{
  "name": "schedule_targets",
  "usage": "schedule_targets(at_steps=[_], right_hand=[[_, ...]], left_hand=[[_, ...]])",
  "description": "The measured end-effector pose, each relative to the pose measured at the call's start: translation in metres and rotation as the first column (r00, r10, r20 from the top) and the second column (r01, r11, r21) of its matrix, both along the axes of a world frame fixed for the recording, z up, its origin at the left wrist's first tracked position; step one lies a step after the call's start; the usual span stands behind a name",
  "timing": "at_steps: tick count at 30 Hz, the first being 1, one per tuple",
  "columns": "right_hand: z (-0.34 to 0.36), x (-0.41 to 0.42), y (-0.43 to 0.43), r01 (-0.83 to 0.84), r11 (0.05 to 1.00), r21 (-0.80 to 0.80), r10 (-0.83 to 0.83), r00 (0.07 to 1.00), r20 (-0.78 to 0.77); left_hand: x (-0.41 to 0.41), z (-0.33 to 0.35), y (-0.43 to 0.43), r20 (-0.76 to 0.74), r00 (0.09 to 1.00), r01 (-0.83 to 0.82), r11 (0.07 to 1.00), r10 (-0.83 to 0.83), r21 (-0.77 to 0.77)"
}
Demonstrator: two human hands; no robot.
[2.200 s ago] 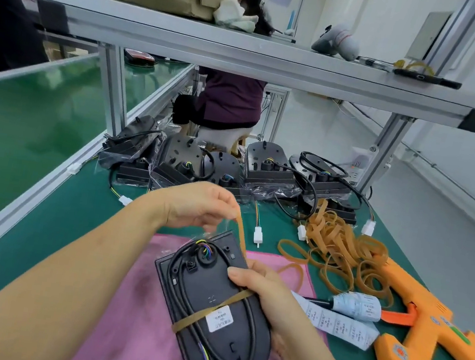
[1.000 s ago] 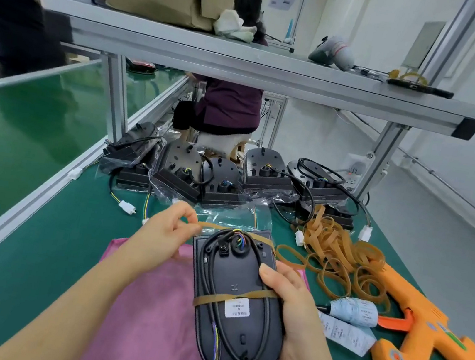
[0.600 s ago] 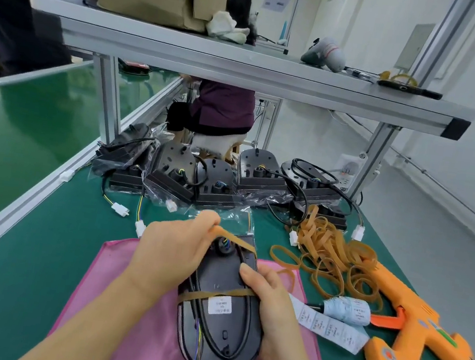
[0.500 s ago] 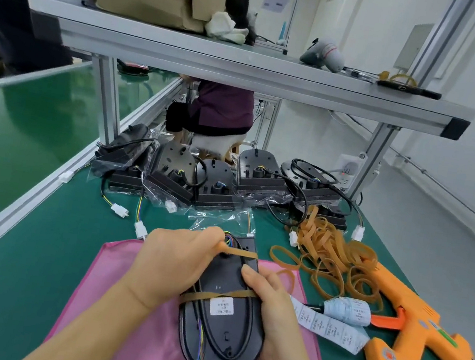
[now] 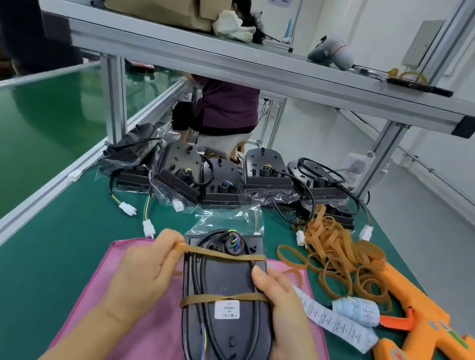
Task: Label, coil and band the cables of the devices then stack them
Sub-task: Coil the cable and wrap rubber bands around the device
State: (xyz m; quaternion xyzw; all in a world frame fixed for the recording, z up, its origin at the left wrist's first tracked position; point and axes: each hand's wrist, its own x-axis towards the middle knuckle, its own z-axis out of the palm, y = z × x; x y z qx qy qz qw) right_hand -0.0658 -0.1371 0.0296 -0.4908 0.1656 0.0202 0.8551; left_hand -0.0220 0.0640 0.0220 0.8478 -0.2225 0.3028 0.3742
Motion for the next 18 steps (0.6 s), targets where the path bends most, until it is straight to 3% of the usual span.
schedule_targets(at_steps=[9, 12, 15, 18], right_hand=[[0.004, -0.001, -0.001, 0.004, 1.000, -0.002, -0.004, 0.997, 0.071], [0.007, -0.003, 0.000, 0.014, 0.999, -0.043, -0.011, 0.997, 0.082], [0.011, -0.007, 0.000, -0.002, 0.998, -0.064, 0.008, 0.994, 0.105], [0.015, -0.011, 0.001, -0.014, 0.998, -0.060, 0.022, 0.992, 0.126]], left_hand=[[-0.015, 0.020, -0.005, -0.008, 0.998, 0.070, 0.990, -0.070, 0.119], [-0.017, 0.023, -0.008, -0.059, 0.997, 0.042, 0.999, -0.042, 0.015], [-0.014, 0.024, -0.006, -0.216, 0.970, 0.079, 0.983, -0.115, -0.168], [-0.015, 0.026, -0.003, -0.278, 0.945, 0.118, 0.971, -0.173, -0.206]])
